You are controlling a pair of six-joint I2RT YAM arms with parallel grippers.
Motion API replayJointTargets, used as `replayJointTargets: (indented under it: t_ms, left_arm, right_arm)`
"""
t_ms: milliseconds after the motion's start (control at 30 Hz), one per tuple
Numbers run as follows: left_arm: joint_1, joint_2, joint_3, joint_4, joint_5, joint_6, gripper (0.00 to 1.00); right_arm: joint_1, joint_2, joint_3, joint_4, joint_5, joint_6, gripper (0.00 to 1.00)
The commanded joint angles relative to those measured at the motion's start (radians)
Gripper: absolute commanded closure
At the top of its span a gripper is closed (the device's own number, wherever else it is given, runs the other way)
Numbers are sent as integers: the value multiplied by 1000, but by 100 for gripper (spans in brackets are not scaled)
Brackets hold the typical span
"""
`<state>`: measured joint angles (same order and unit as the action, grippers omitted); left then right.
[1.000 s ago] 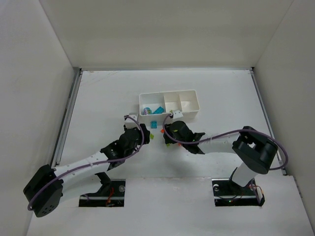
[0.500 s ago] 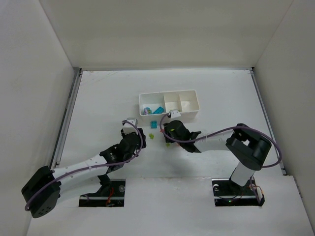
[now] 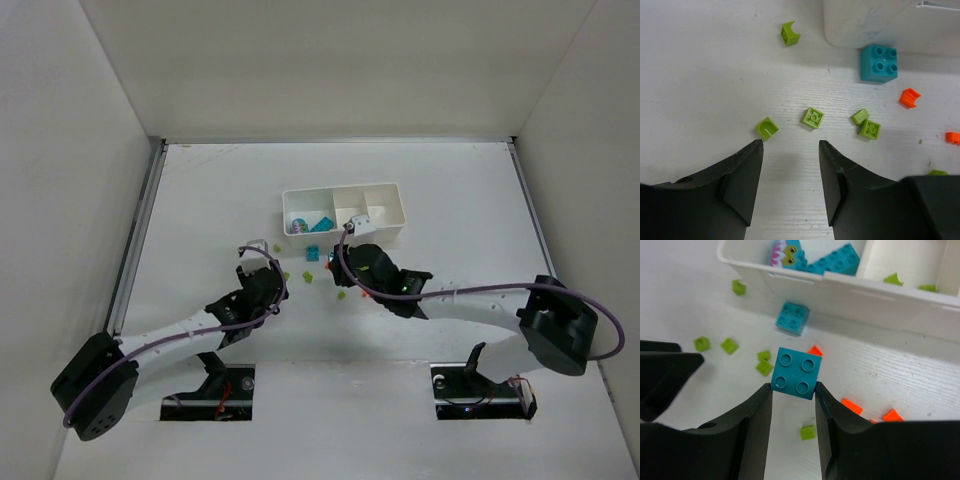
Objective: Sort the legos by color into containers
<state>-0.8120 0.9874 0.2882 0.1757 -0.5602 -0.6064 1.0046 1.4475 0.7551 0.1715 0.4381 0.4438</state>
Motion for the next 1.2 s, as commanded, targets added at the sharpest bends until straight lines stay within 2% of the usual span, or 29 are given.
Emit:
replayJointTargets:
  t_ms: [0,133,400,500,600,667,733,1167]
  left_arm:
    - [23,11,-9,33,-3,-27,54]
    - [32,20,-12,51,-4,-39,54]
    - [73,86,6,90,-1,-47,58]
    - [89,106,8,90,-1,-64,59]
    - [95,120,12,81,-1,-85,59]
    - [98,132,14,76,-1,-96,60]
    - [98,145,14,80,-1,-113,62]
    - [110,267,25,137,-20,-150,66]
  right_arm:
    - [13,-55,62,-27,13,-10,72]
    - [-13,-12,160,-7,-39,-50,72]
    - [-114,232,391,31,-93,-71,69]
    - [-136,287,452,40,-95,-66,63]
    - [-142,301,483,40,-105,-71,50]
    - [-142,300,484,40,-110,-74,42]
    - [-139,283,463,43,-108,-76,39]
    - [-103,123,205,111,-87,-60,40]
